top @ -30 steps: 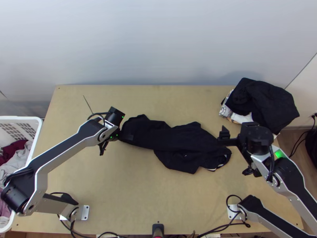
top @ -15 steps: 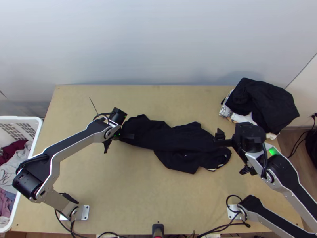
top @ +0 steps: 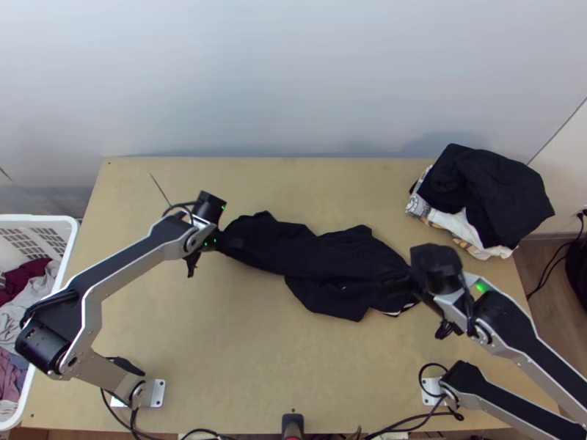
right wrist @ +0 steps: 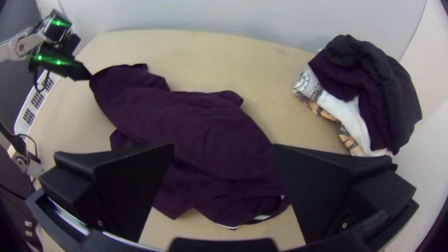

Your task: Fold the t-shirt

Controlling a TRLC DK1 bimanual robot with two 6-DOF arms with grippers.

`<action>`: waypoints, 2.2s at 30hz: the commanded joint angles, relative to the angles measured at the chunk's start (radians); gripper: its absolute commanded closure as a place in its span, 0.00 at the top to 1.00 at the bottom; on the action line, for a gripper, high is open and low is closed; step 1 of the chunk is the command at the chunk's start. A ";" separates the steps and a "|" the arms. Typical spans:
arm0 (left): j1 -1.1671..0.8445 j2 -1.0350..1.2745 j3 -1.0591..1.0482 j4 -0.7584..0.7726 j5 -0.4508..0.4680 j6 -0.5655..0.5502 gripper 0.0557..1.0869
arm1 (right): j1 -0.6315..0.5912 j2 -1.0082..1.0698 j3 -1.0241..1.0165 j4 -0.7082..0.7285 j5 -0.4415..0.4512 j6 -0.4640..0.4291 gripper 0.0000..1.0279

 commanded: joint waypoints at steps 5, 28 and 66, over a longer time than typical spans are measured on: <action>0.034 -0.056 0.144 -0.052 0.003 -0.002 0.04 | 0.150 0.073 -0.072 0.043 -0.076 0.041 0.95; 0.035 -0.016 0.253 -0.090 0.003 -0.019 0.04 | 0.389 0.594 0.037 0.414 -0.179 0.087 0.90; 0.152 -0.105 0.432 -0.213 0.025 -0.024 0.04 | 0.007 0.377 0.374 0.176 -0.052 -0.092 0.03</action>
